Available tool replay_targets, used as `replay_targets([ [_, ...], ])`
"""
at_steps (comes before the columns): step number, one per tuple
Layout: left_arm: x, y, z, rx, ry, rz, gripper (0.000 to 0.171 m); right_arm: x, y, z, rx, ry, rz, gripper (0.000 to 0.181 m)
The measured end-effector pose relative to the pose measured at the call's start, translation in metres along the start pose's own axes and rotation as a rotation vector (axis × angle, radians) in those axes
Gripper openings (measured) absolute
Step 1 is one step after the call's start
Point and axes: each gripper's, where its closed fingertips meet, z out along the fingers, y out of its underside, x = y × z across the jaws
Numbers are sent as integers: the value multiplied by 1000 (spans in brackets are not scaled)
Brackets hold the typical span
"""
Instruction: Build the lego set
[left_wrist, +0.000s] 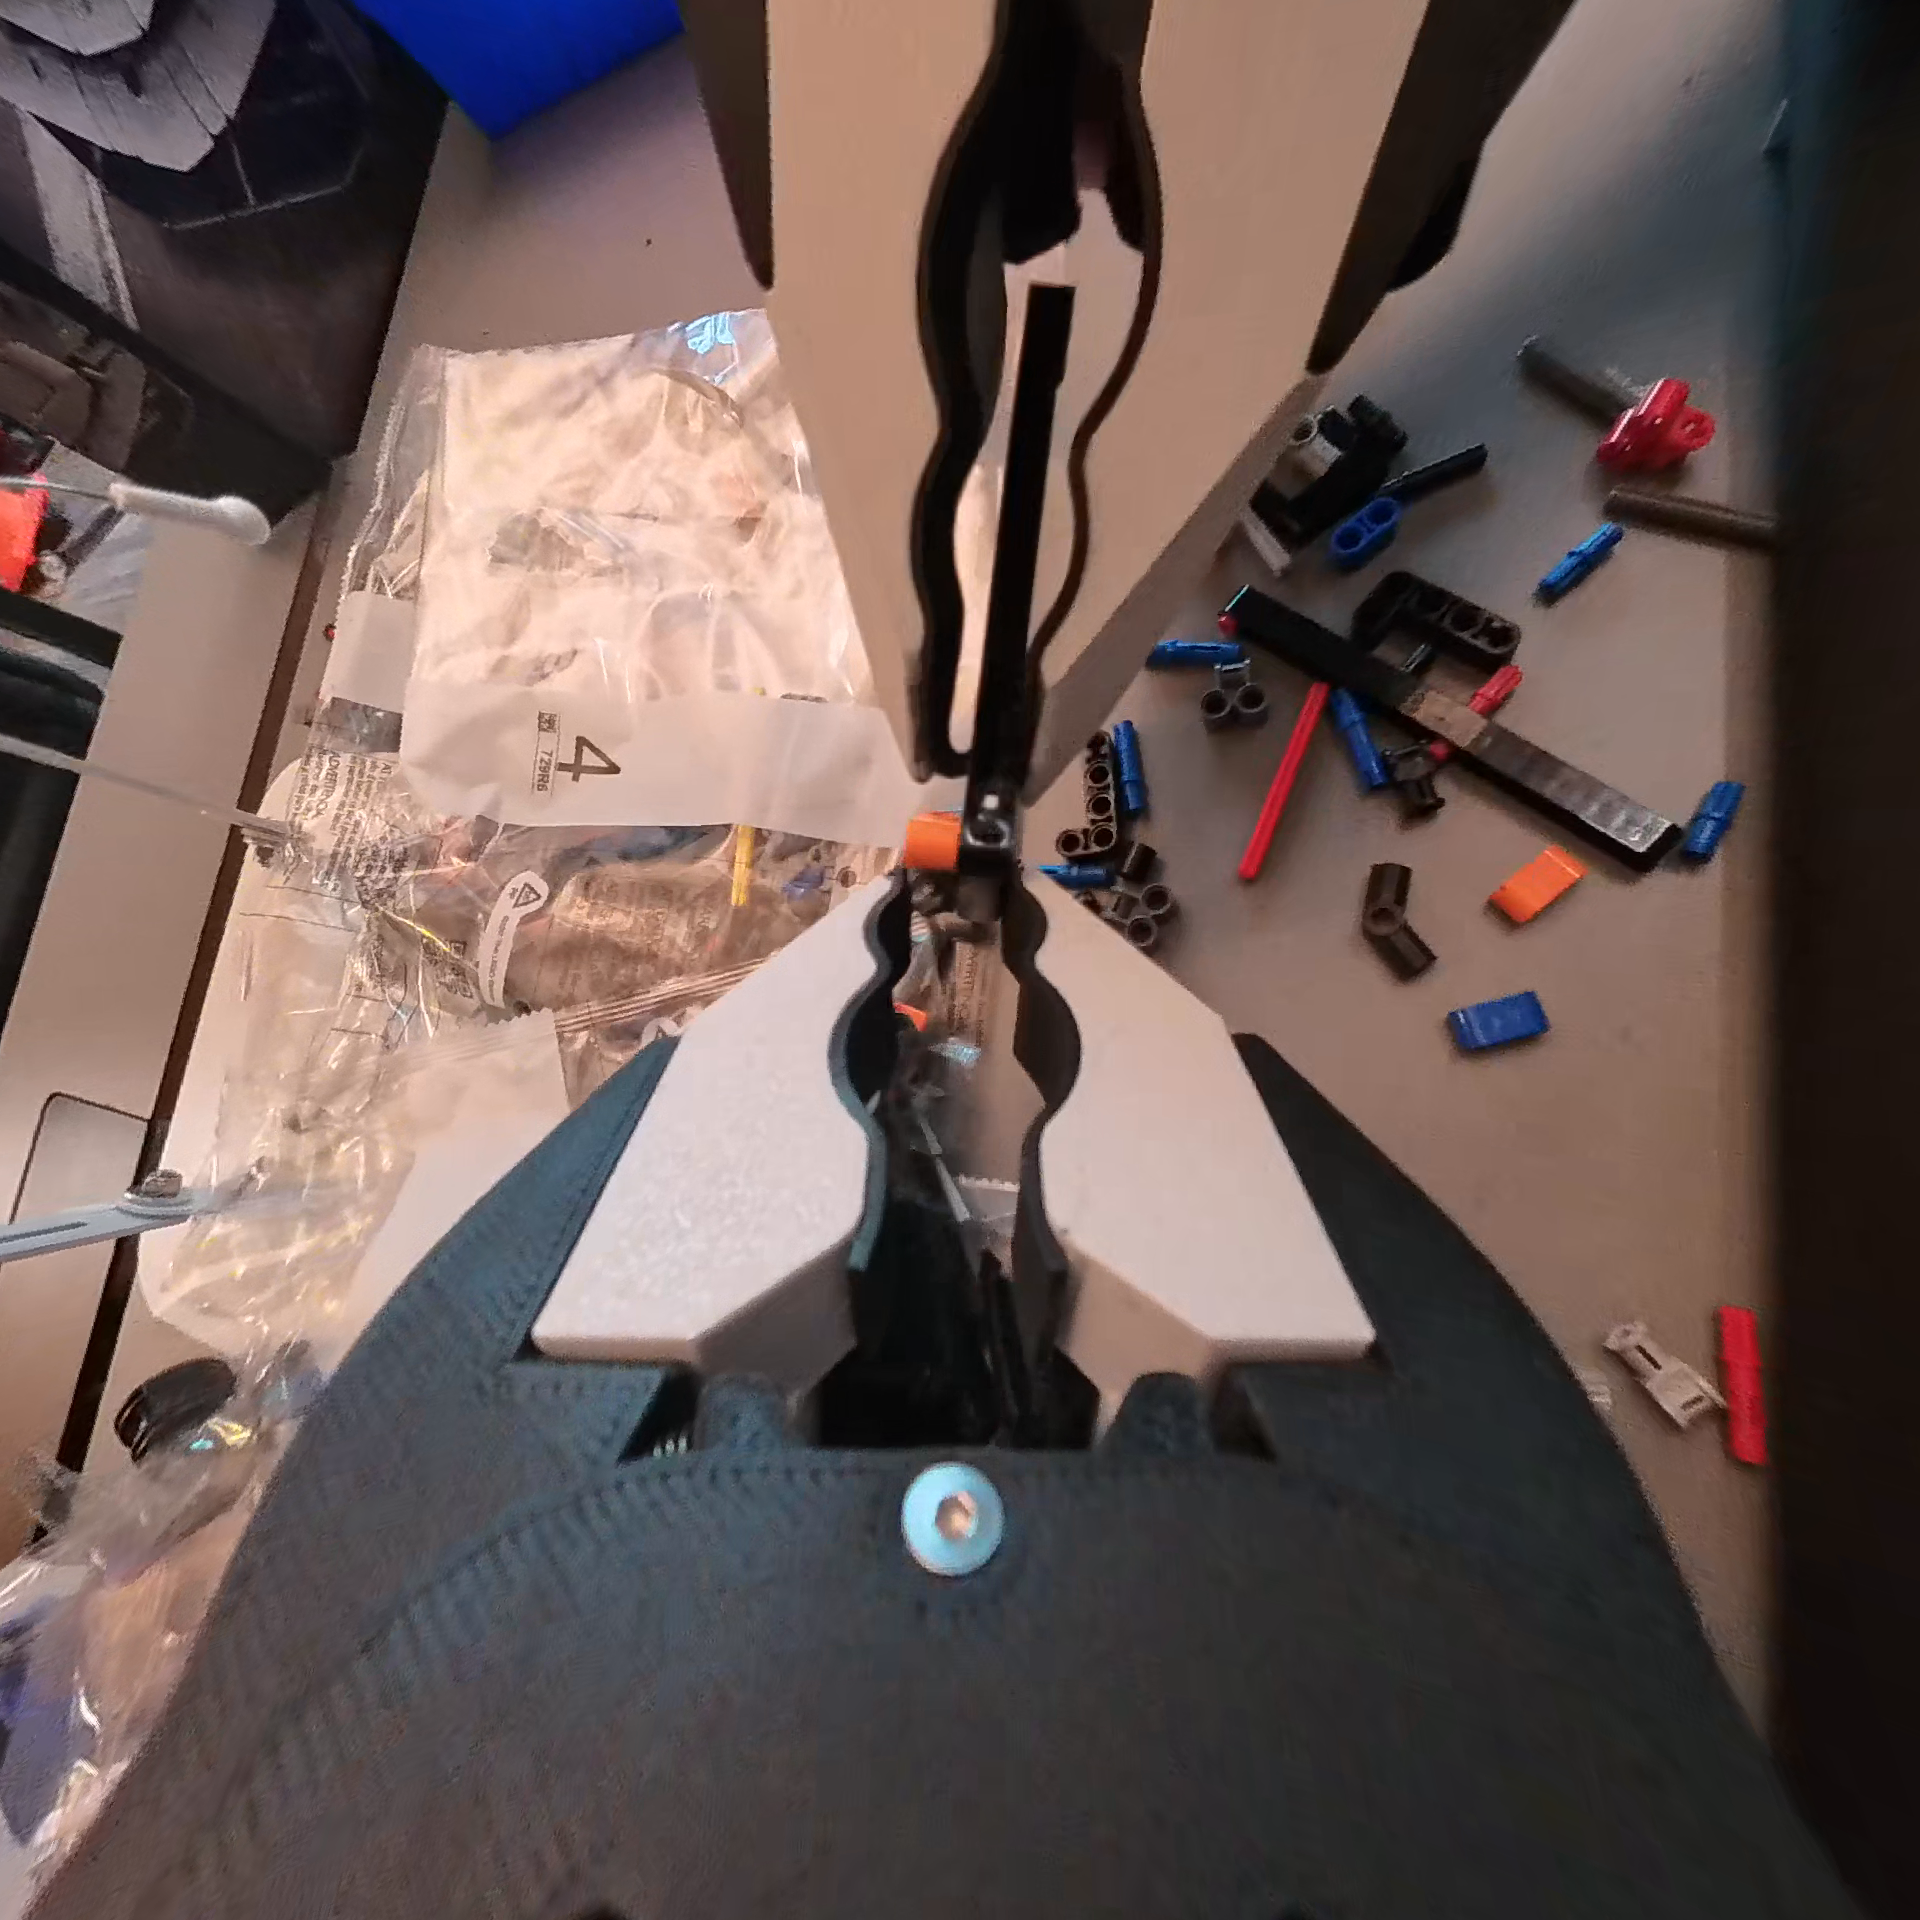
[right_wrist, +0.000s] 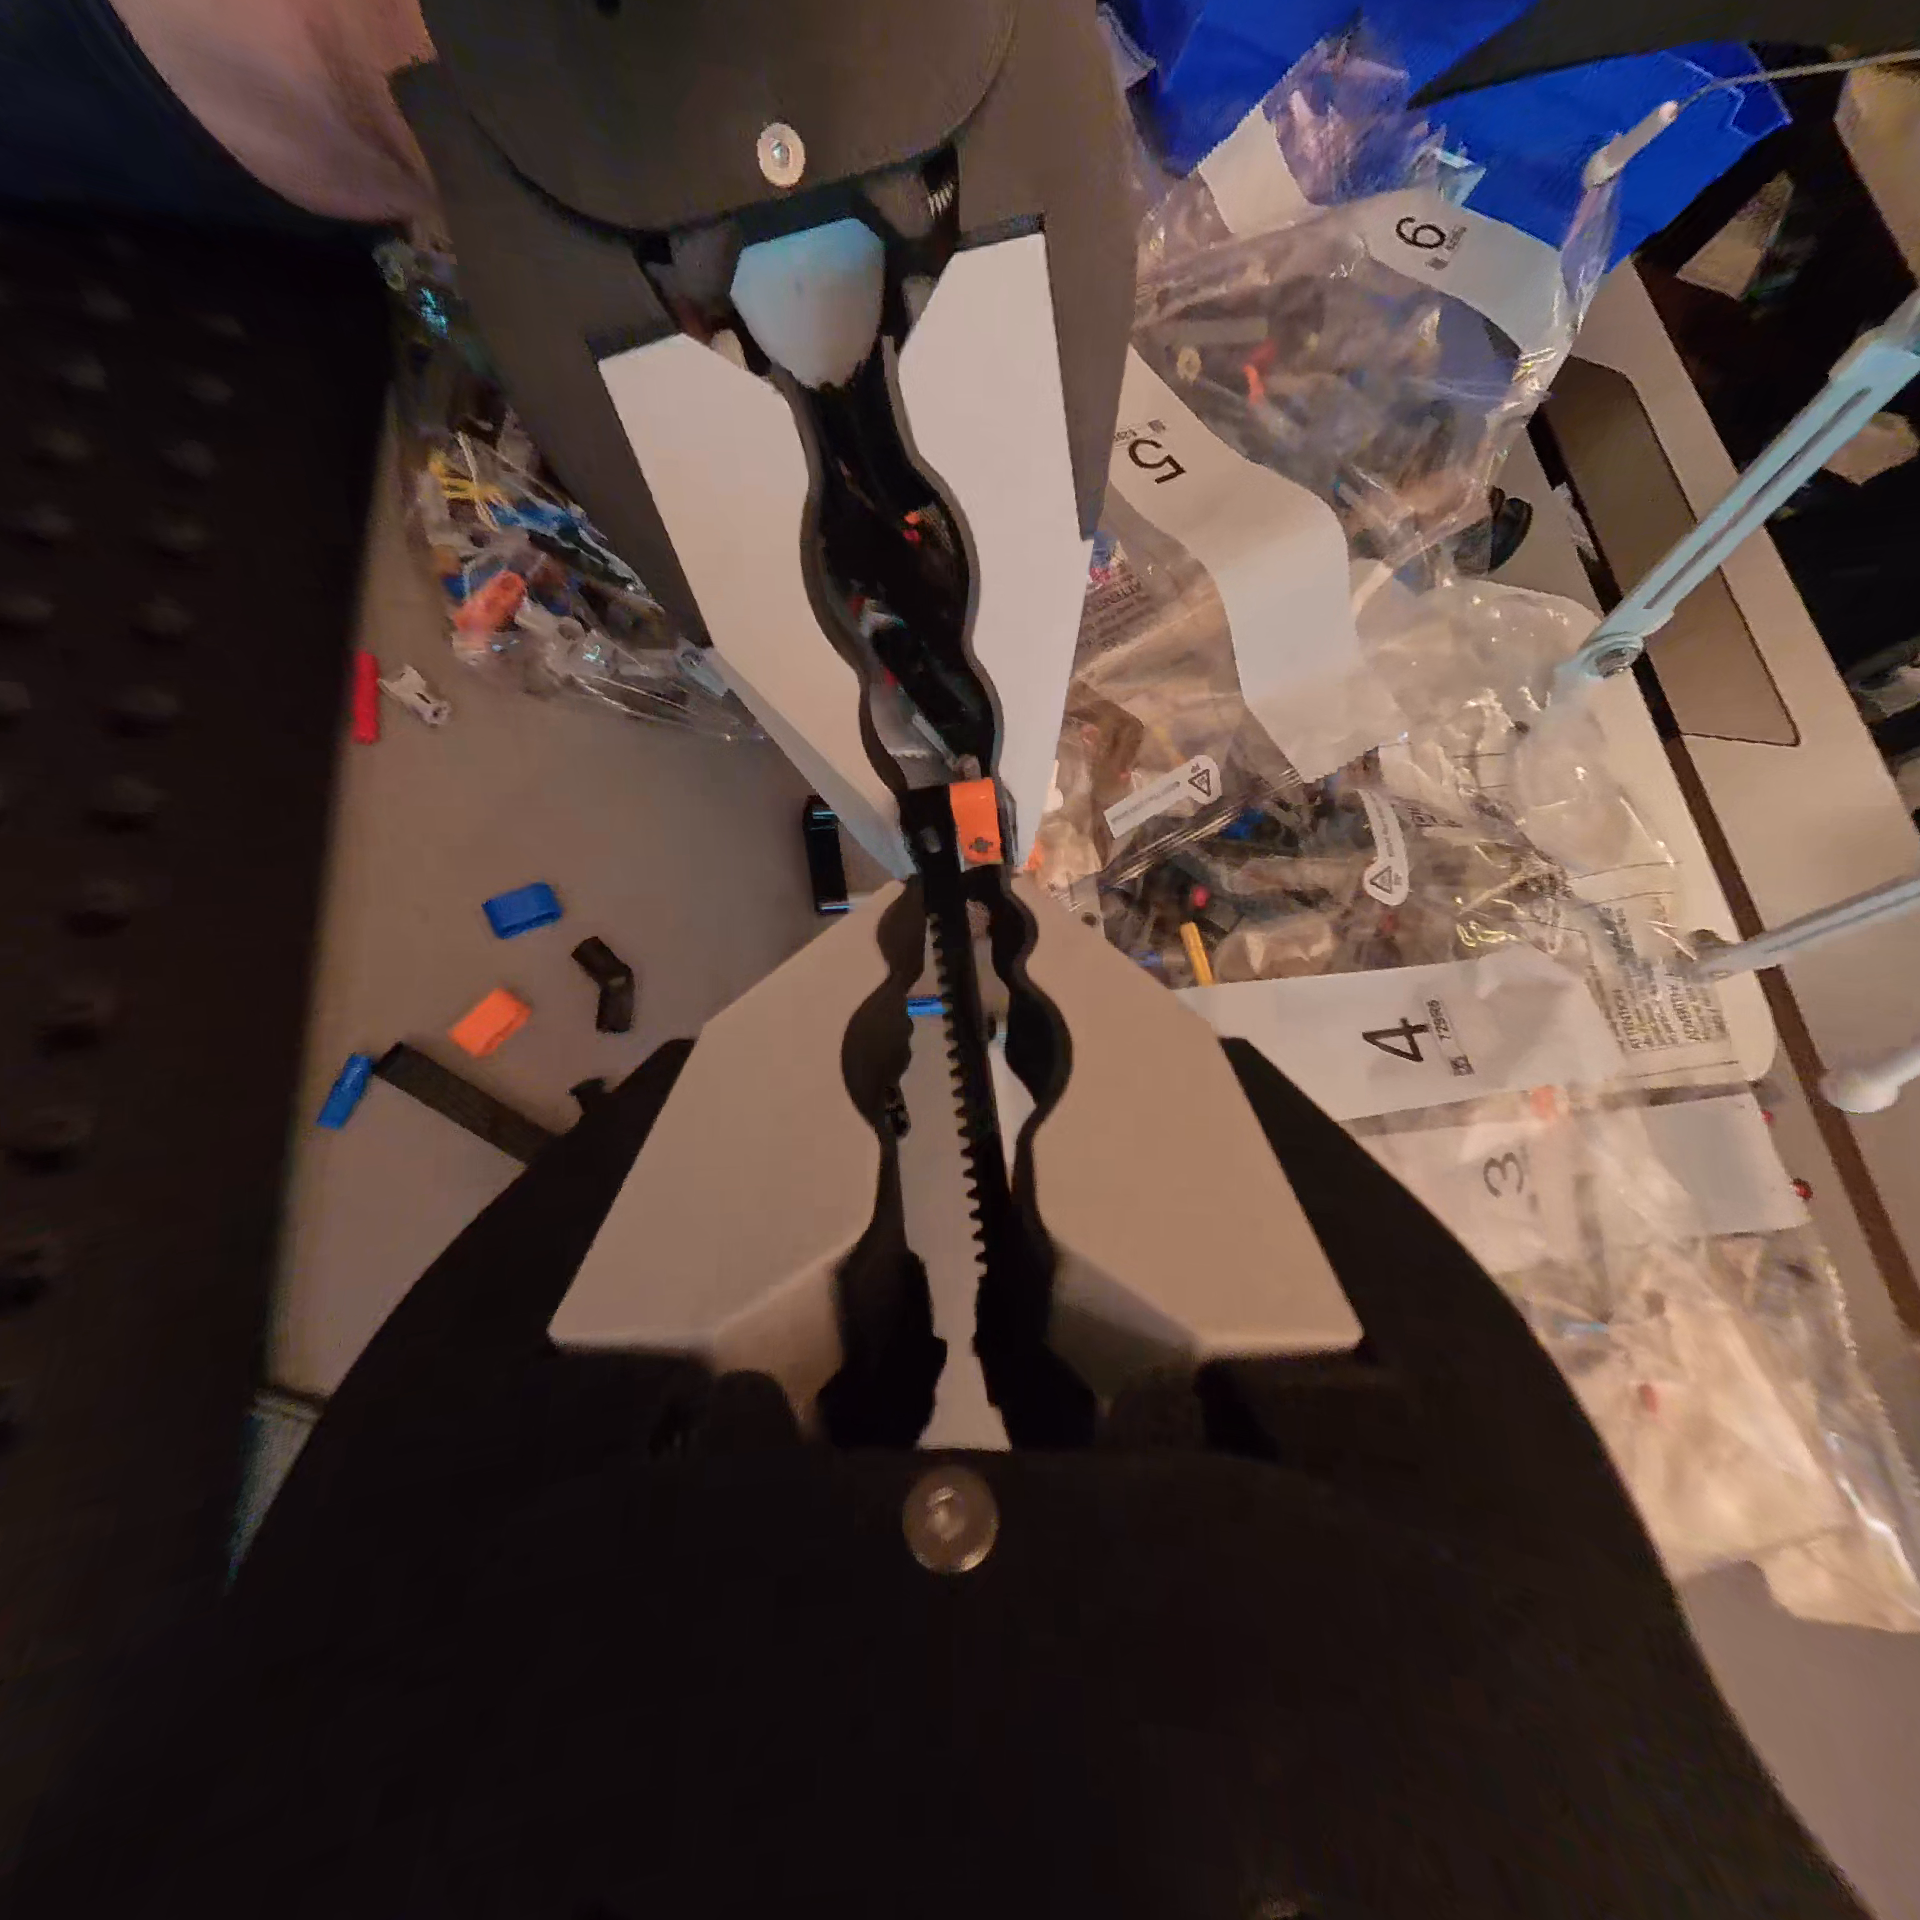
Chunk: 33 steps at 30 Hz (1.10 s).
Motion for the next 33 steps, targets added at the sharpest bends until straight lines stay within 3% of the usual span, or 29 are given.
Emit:
replay_targets([
  [6,1,-1,0,3,-3,12,16,-5,1,-1,-27,4,-51,4],
  [10,2,-1,0,-13,-20,56,16,-9,1,-2,-17,-48,9,4],
  [15,0,2,2,-26,-17,-4,16,-6,3,1,-42,-19,23,4],
  [27,5,-24,-19,148,55,-48,15,-7,-4,-23,80,-136,81,5],
  [29,-8,-13,-25,130,-6,-66,0,5,18,-26,-13,-79,88,3],
  [30,-18,-14,-38,196,-15,-124,0,7,27,-30,-24,-84,107,4],
  [31,-23,-21,-52,289,8,-177,0,3,16,-37,58,-127,131,4],
  [33,-18,-18,-50,256,33,-157,0,-2,-14,-46,182,-153,118,4],
])
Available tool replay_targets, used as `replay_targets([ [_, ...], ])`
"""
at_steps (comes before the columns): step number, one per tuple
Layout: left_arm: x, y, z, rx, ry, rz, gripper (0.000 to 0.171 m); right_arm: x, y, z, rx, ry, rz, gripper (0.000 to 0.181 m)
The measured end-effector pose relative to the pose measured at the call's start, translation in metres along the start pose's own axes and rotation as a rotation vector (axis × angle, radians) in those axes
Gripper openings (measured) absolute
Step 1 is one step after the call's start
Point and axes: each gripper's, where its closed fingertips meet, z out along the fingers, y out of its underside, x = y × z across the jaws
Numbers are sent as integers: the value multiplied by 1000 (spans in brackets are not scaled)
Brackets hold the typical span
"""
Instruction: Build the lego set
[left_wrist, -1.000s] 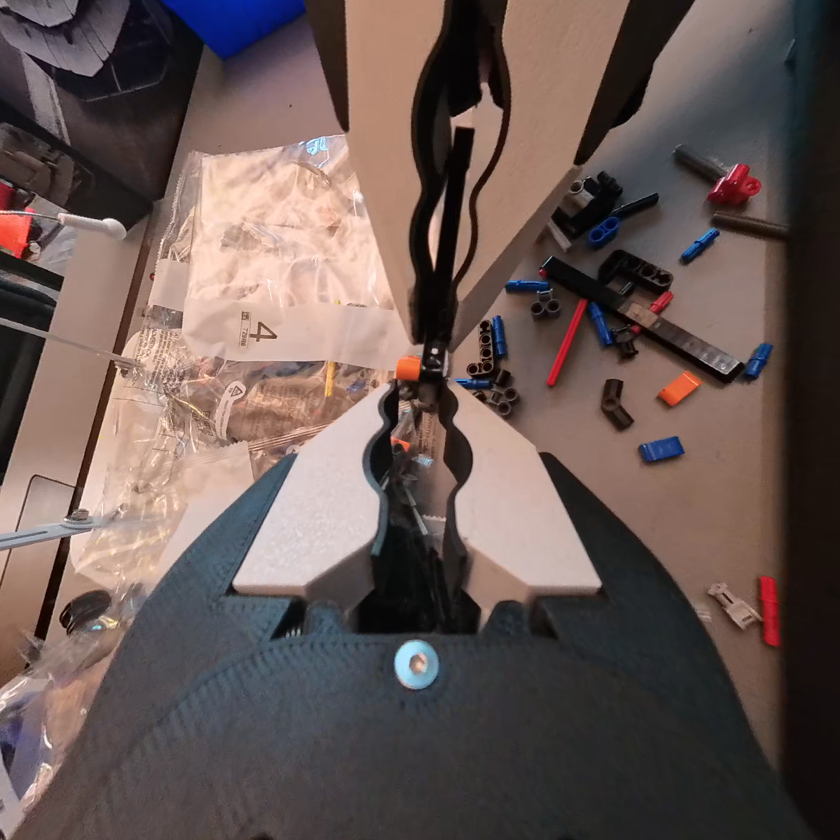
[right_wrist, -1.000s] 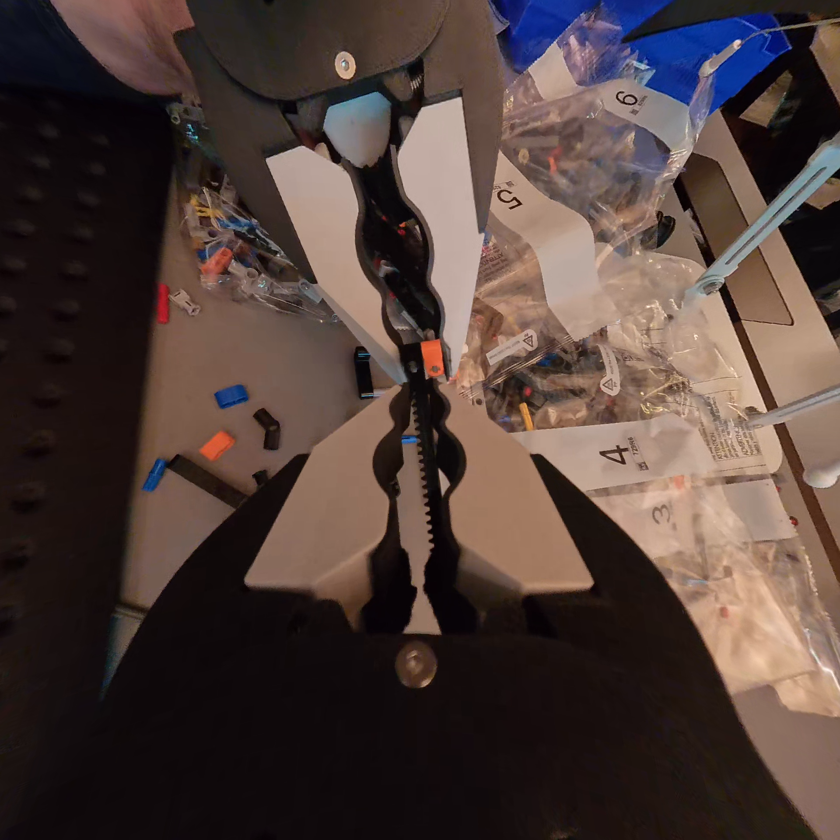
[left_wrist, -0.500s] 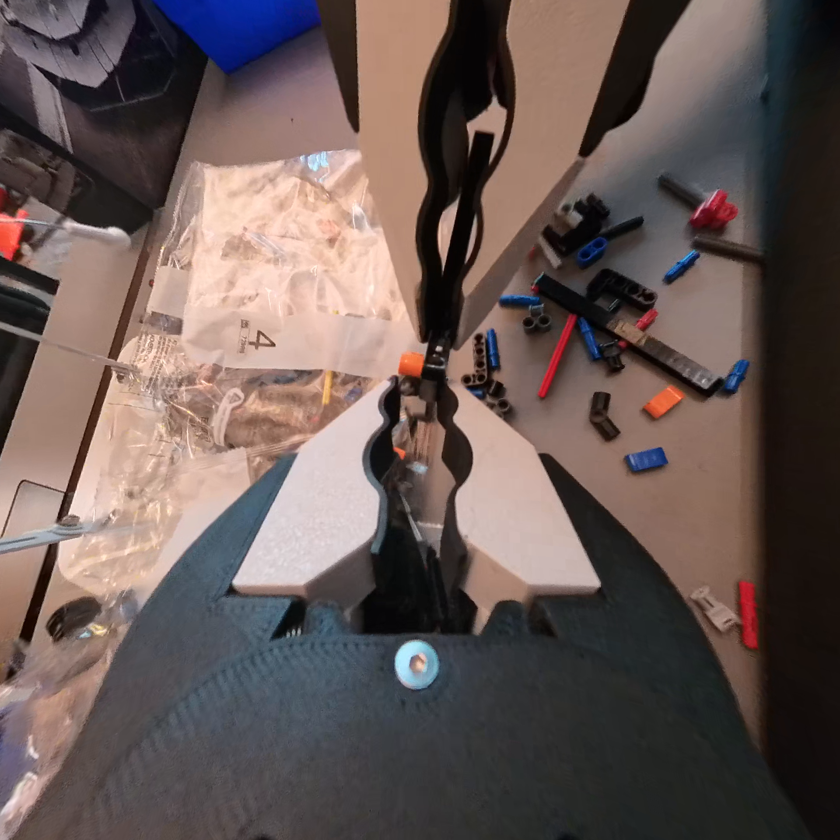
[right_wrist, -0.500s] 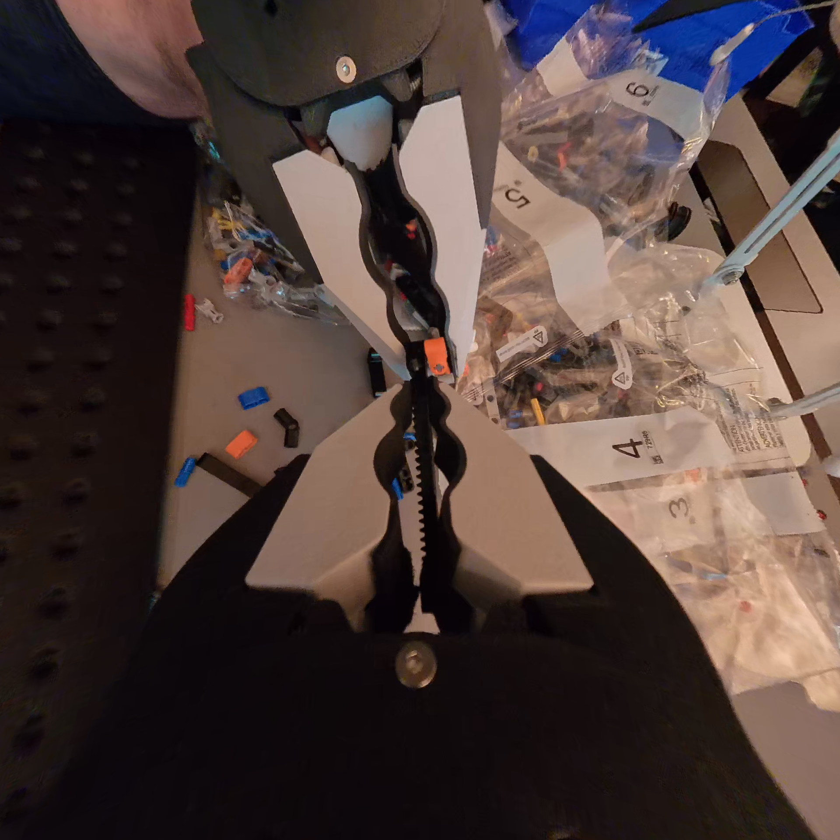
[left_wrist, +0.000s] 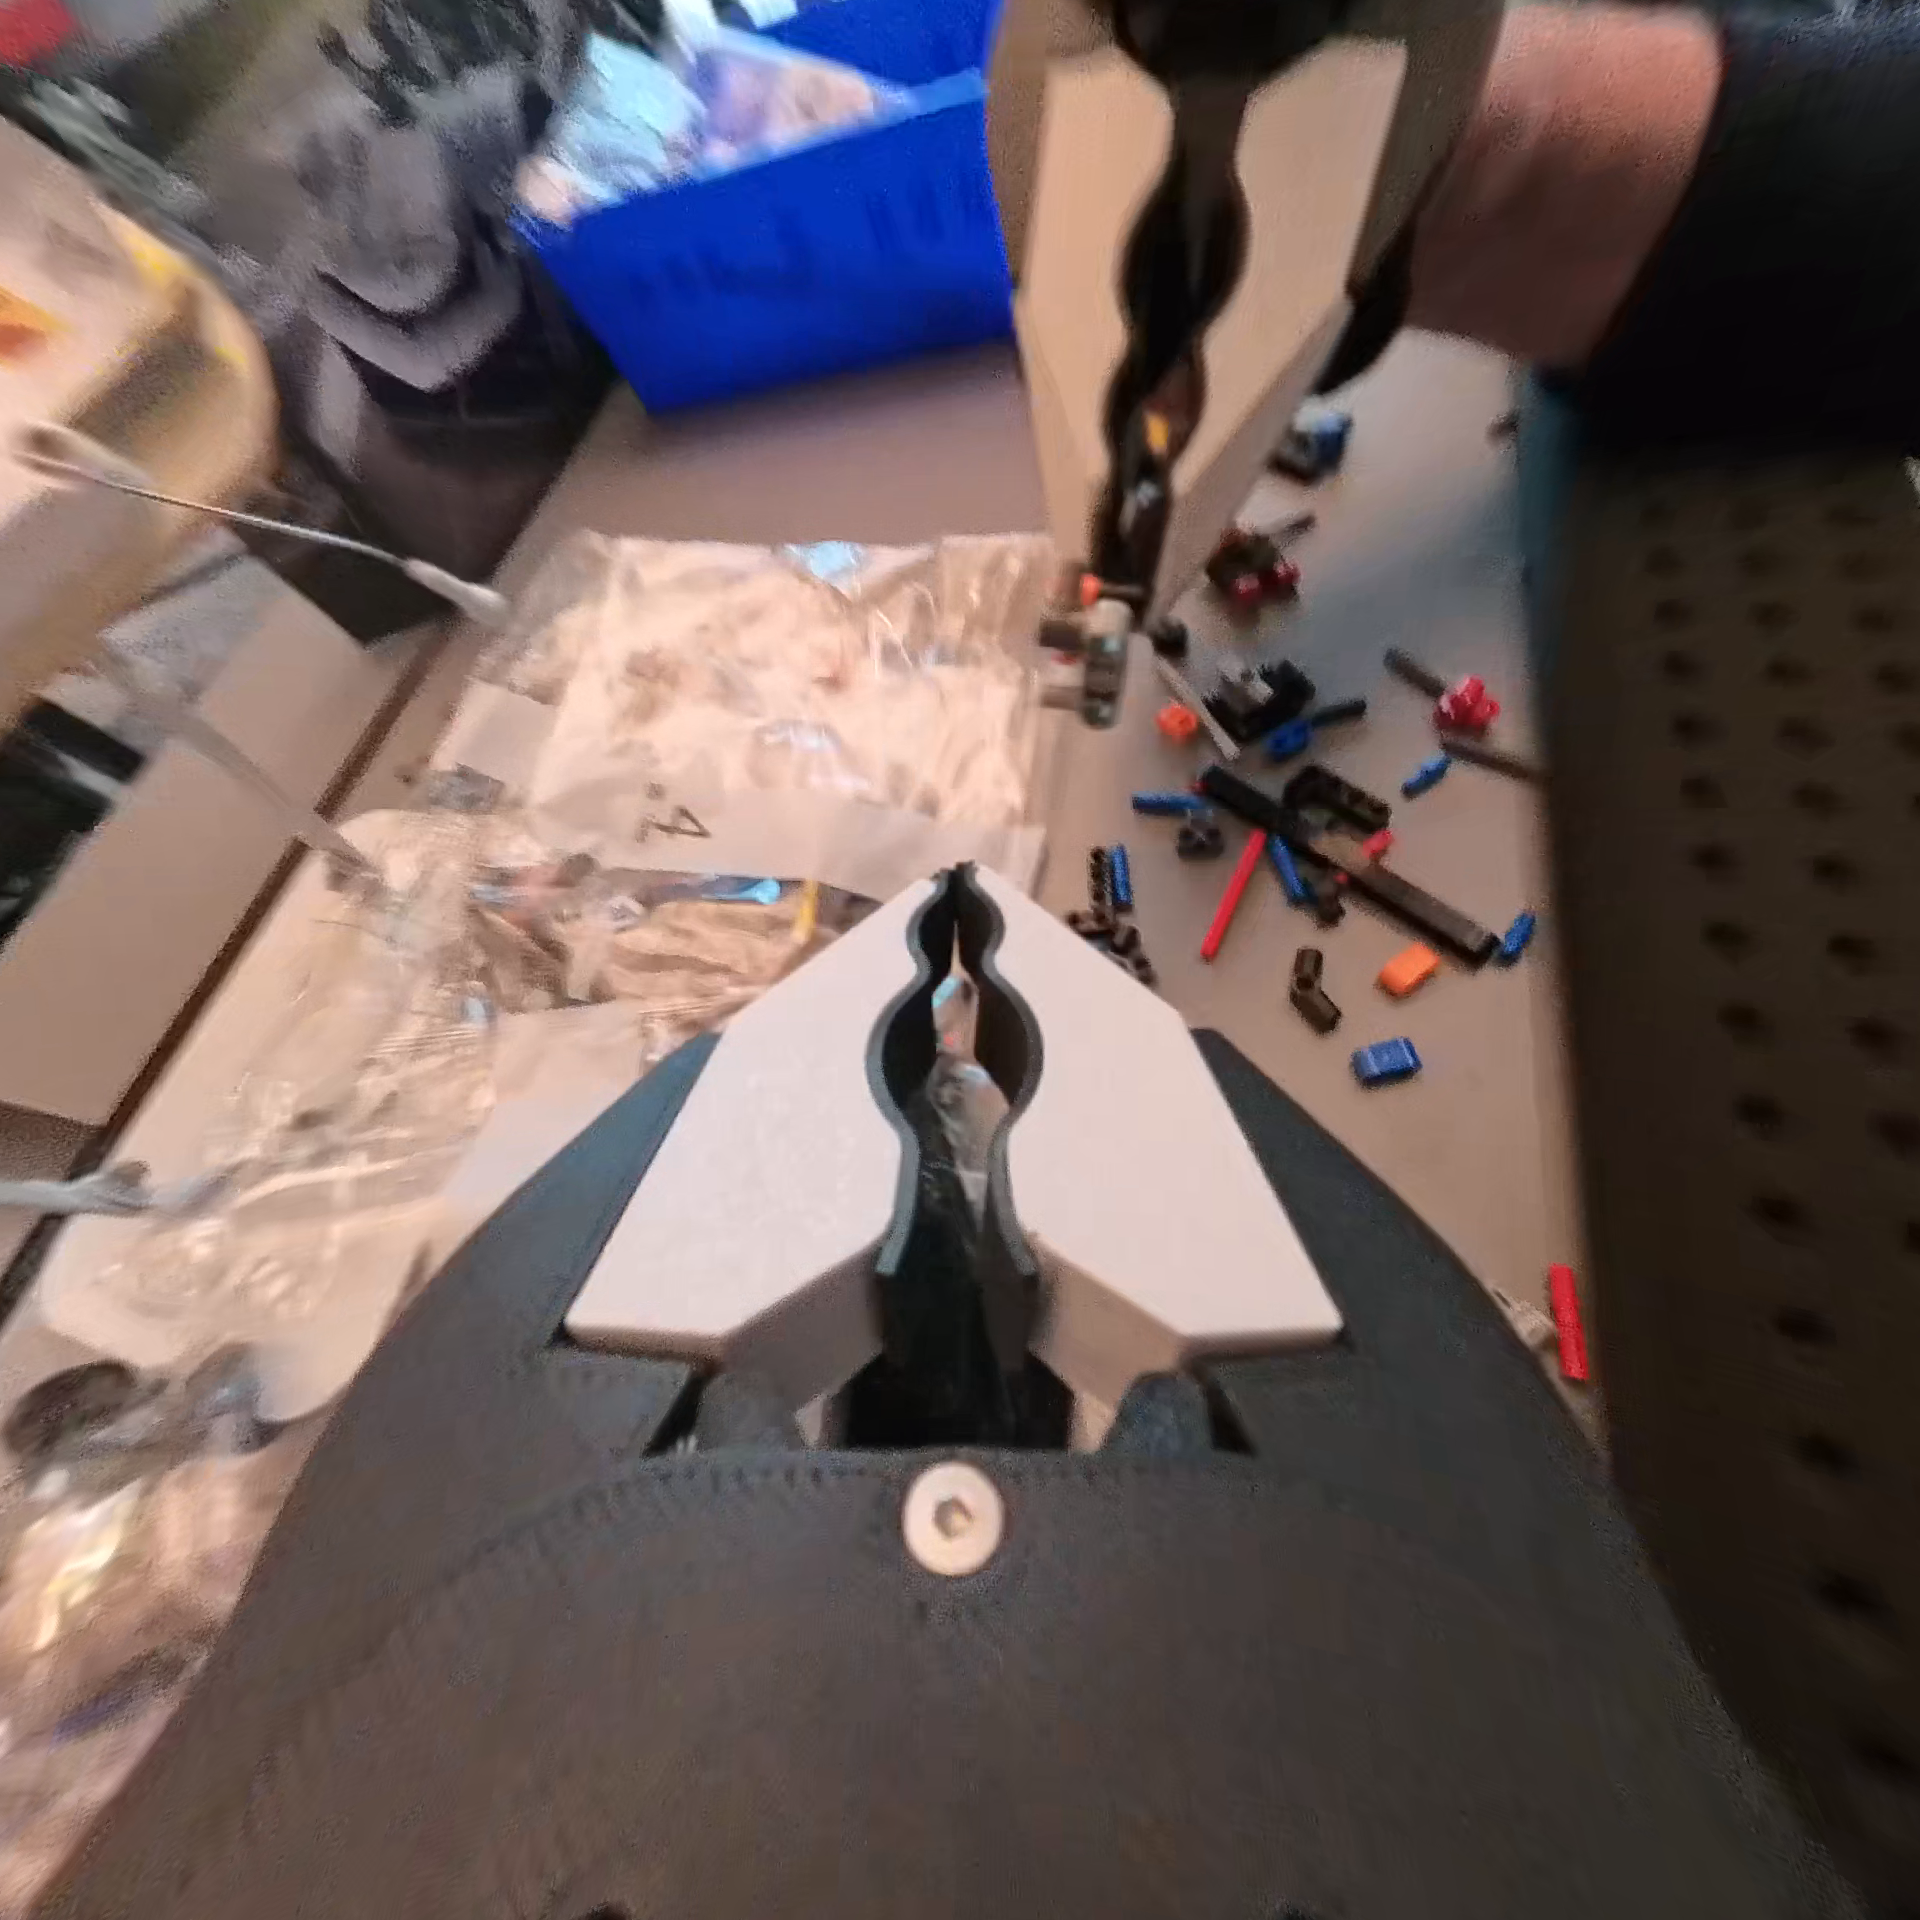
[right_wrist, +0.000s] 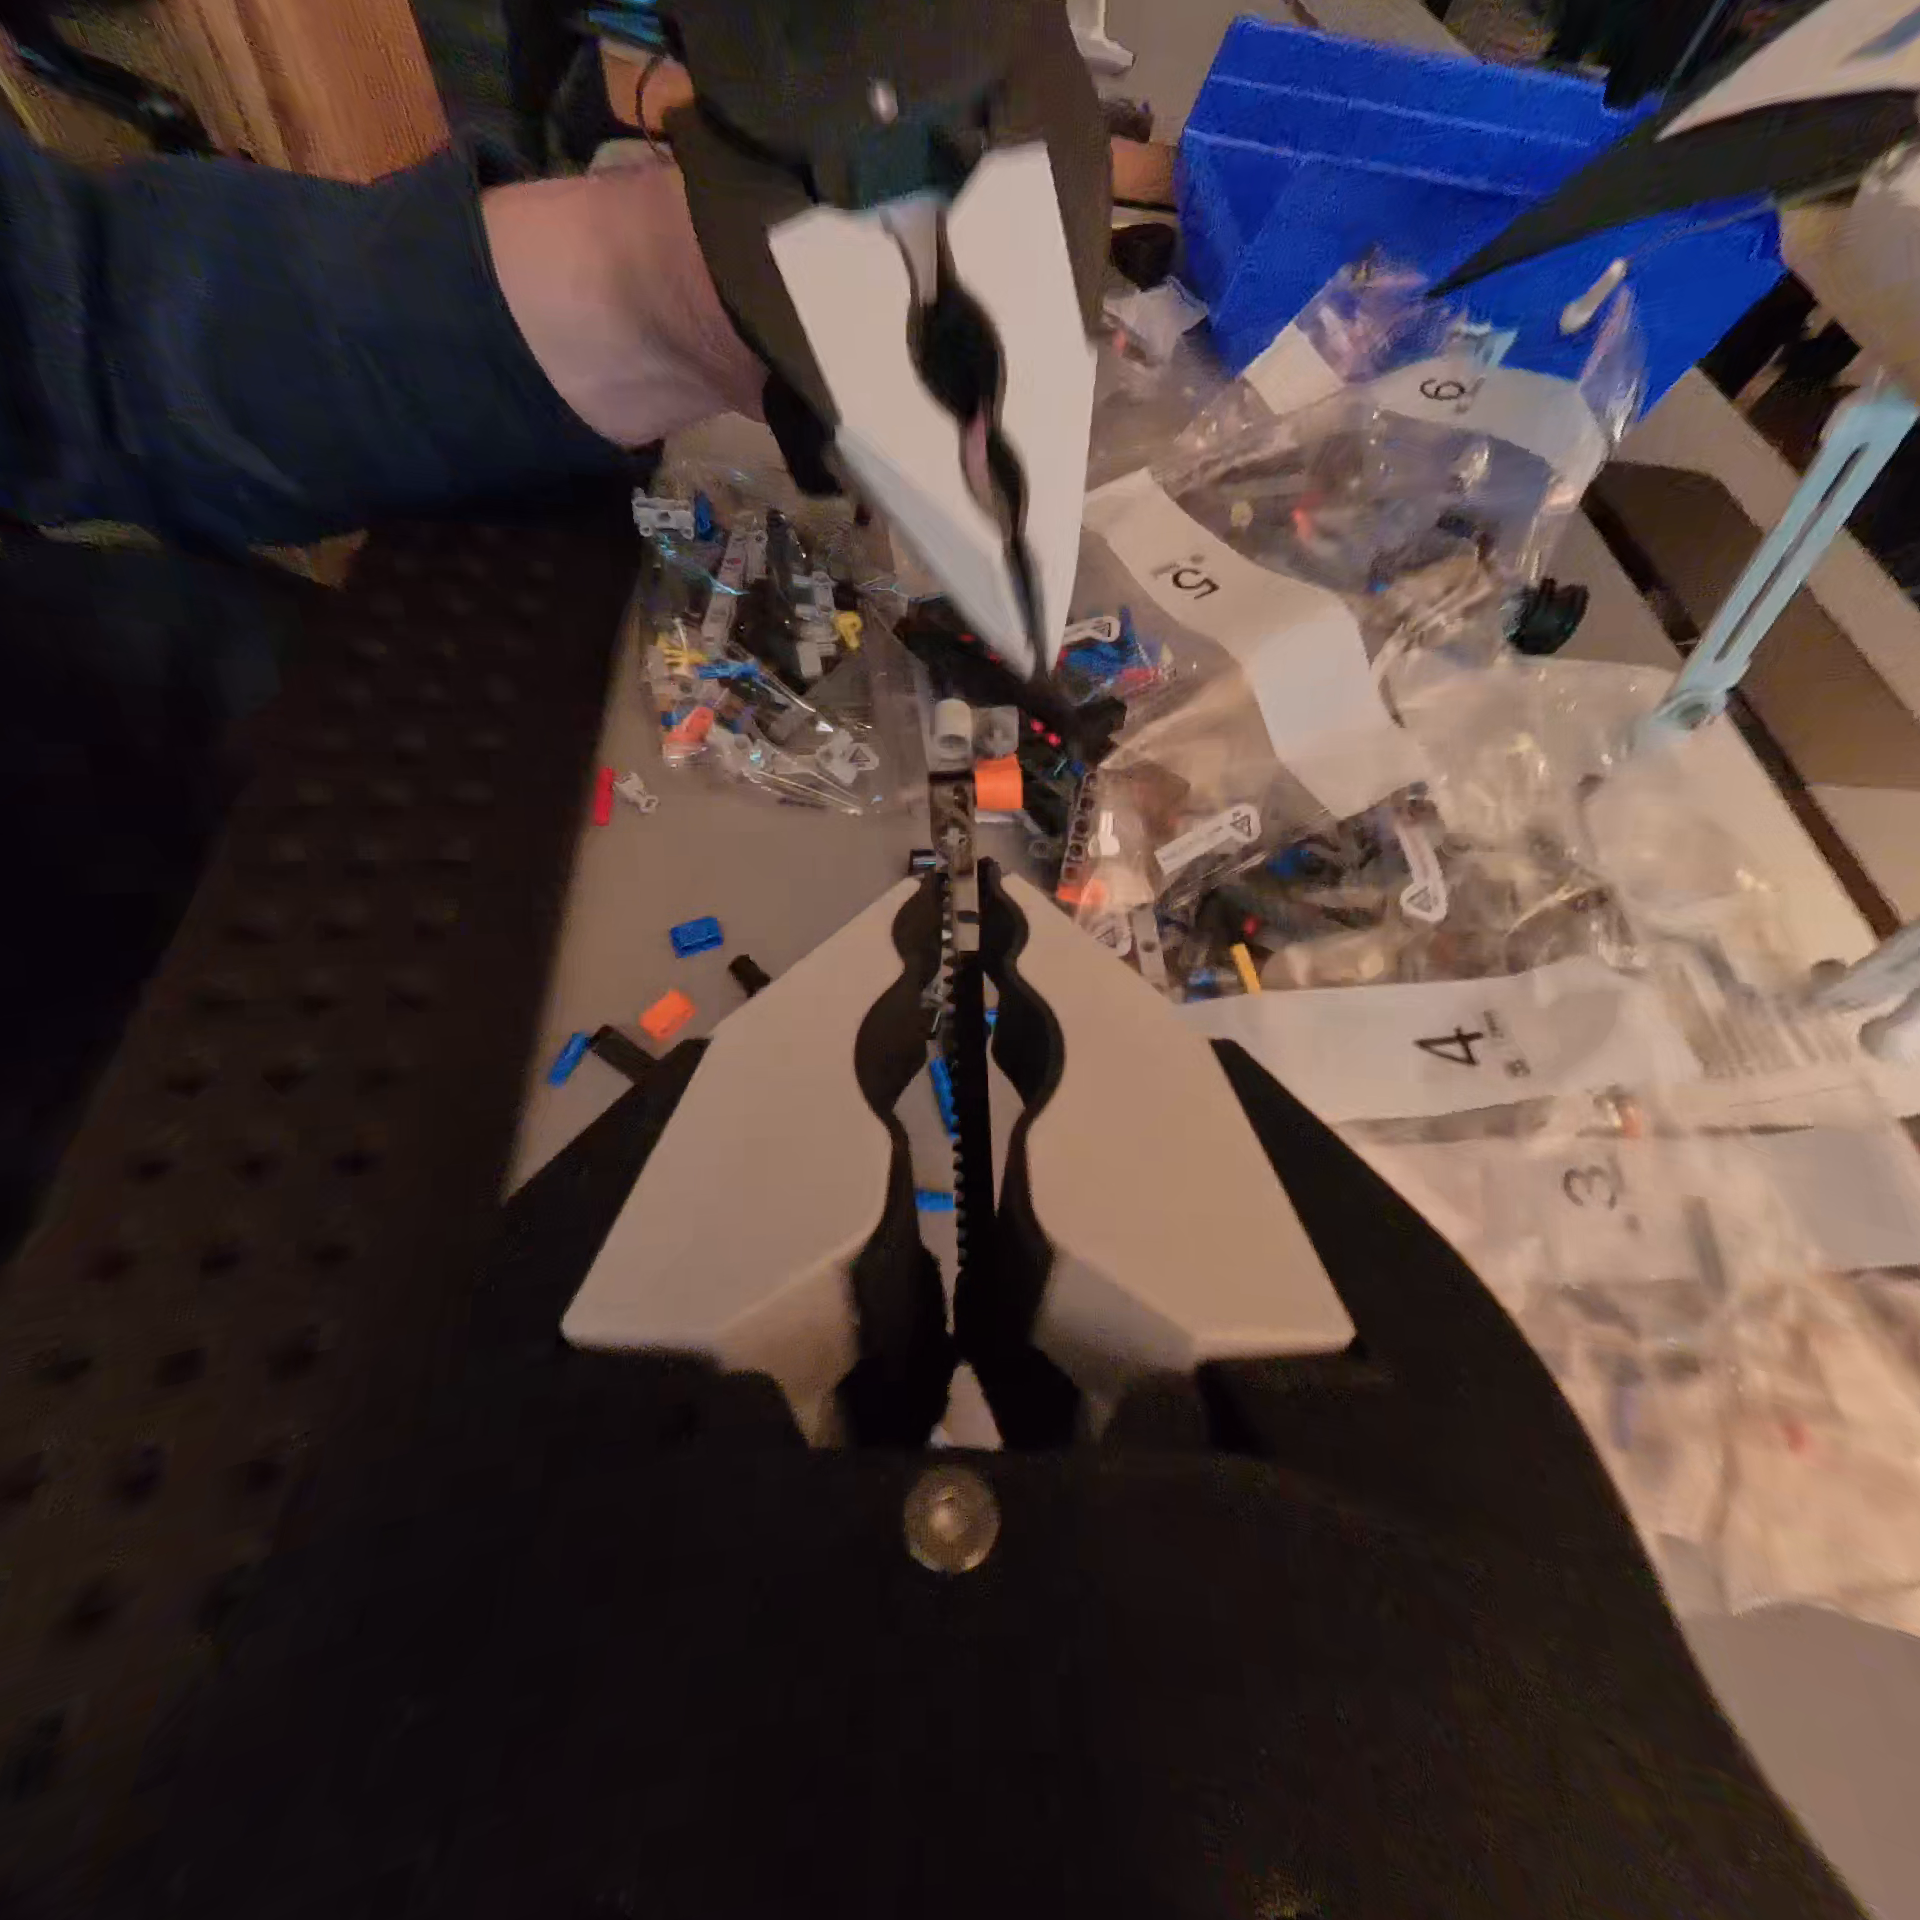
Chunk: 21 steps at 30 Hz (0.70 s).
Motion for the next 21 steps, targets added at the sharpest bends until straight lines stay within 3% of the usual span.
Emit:
replay_targets([
  [3,22,10,21,-57,99,15,0,-1,16,15,-86,6,-18,4],
  [7,30,4,26,-9,170,-44,22,0,19,16,-83,3,-12,4],
  [10,30,6,34,-35,147,-33,30,-2,17,19,-87,9,-34,4],
  [12,30,3,36,-21,139,-24,16,-3,21,22,-106,9,-45,5],
  [21,22,5,34,-52,72,29,16,3,16,21,-90,66,-59,6],
])
